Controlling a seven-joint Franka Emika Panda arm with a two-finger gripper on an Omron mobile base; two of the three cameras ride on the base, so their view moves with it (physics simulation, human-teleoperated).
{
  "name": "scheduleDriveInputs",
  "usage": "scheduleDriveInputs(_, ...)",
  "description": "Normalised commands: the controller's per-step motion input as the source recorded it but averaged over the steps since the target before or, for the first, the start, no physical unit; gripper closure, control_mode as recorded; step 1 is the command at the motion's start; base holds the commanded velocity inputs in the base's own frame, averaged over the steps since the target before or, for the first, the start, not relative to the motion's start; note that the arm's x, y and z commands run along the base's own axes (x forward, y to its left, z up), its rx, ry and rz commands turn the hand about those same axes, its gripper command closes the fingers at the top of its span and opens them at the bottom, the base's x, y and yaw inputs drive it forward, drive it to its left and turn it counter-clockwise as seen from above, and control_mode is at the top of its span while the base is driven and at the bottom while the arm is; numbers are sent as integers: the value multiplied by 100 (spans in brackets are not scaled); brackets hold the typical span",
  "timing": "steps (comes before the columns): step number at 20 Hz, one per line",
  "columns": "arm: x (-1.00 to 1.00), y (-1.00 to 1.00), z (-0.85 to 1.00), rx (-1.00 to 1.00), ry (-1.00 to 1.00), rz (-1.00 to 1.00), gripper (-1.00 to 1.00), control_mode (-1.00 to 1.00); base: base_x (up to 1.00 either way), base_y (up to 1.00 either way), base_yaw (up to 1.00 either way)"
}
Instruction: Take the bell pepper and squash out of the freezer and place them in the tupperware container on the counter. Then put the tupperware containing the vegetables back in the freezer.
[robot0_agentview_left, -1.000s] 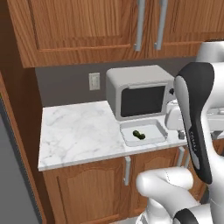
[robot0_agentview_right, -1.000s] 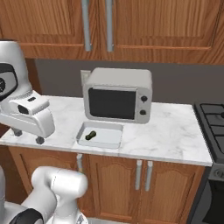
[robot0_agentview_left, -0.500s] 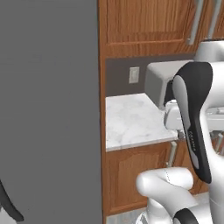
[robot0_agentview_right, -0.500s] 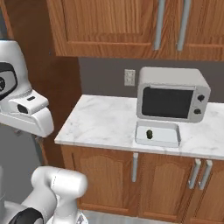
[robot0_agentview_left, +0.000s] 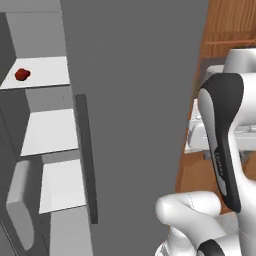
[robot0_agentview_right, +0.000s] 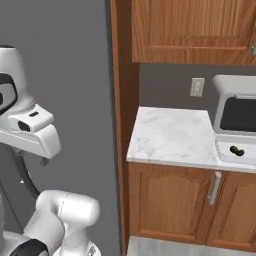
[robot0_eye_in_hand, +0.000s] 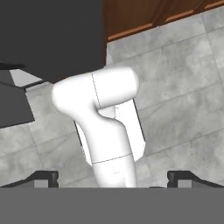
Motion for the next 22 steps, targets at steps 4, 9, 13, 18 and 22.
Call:
scheduleDriveInputs(4, 0, 0, 0, 0, 0, 0, -100, 100, 10, 85, 0)
scheduleDriveInputs(9, 0, 0, 0, 0, 0, 0, -100, 100, 34, 67, 0)
scheduleDriveInputs(13, 0, 0, 0, 0, 0, 0, -100, 100, 59, 51, 0)
scheduleDriveInputs(18, 0, 0, 0, 0, 0, 0, -100, 100, 58, 48, 0)
scheduleDriveInputs(22, 0, 0, 0, 0, 0, 0, -100, 100, 12, 74, 0)
